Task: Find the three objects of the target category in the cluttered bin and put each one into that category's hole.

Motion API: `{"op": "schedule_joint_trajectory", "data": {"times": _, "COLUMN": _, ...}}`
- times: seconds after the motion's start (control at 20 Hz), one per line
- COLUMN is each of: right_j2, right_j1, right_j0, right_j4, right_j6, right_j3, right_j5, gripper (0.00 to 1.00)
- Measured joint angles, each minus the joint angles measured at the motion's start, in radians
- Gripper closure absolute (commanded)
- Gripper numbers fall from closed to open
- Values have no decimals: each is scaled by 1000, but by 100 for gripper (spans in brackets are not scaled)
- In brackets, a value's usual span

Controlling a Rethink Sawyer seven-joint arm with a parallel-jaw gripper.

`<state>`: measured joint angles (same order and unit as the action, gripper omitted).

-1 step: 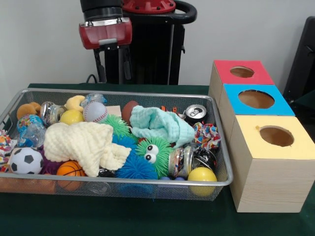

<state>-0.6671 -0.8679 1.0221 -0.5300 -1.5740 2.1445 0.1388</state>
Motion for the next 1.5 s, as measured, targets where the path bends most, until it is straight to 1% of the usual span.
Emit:
{"op": "schedule_joint_trajectory", "data": {"times": 0.15, "right_j2": 0, "right_j1": 29, "right_j0": 1, "right_j4": 0, "right_j6": 0, "right_j3": 0, "right_j5": 0, "gripper": 0}}
{"op": "schedule_joint_trajectory", "data": {"times": 0.2, "right_j2": 0, "right_j1": 54, "right_j0": 3, "right_j4": 0, "right_j6": 0, "right_j3": 0, "right_j5": 0, "gripper": 0}}
{"op": "schedule_joint_trajectory", "data": {"times": 0.35, "right_j2": 0, "right_j1": 88, "right_j0": 9, "right_j4": 0, "right_j6": 0, "right_j3": -1, "right_j5": 0, "gripper": 0}}
{"op": "schedule_joint_trajectory", "data": {"times": 0.45, "right_j2": 0, "right_j1": 123, "right_j0": 20, "right_j4": 0, "right_j6": 0, "right_j3": -3, "right_j5": 0, "gripper": 0}}
{"op": "schedule_joint_trajectory", "data": {"times": 0.7, "right_j2": 0, "right_j1": 178, "right_j0": 52, "right_j4": 0, "right_j6": 0, "right_j3": -8, "right_j5": 3, "gripper": 0}}
{"op": "schedule_joint_trajectory", "data": {"times": 0.85, "right_j2": 0, "right_j1": 199, "right_j0": 69, "right_j4": 0, "right_j6": 0, "right_j3": -12, "right_j5": 17, "gripper": 0}}
{"op": "schedule_joint_trajectory", "data": {"times": 1.05, "right_j2": -4, "right_j1": 219, "right_j0": 89, "right_j4": 6, "right_j6": 0, "right_j3": -23, "right_j5": 75, "gripper": 0}}
{"op": "schedule_joint_trajectory", "data": {"times": 1.4, "right_j2": -36, "right_j1": 227, "right_j0": 124, "right_j4": 15, "right_j6": 0, "right_j3": -45, "right_j5": 181, "gripper": 0}}
{"op": "schedule_joint_trajectory", "data": {"times": 1.5, "right_j2": -44, "right_j1": 227, "right_j0": 130, "right_j4": 18, "right_j6": 0, "right_j3": -51, "right_j5": 197, "gripper": 0}}
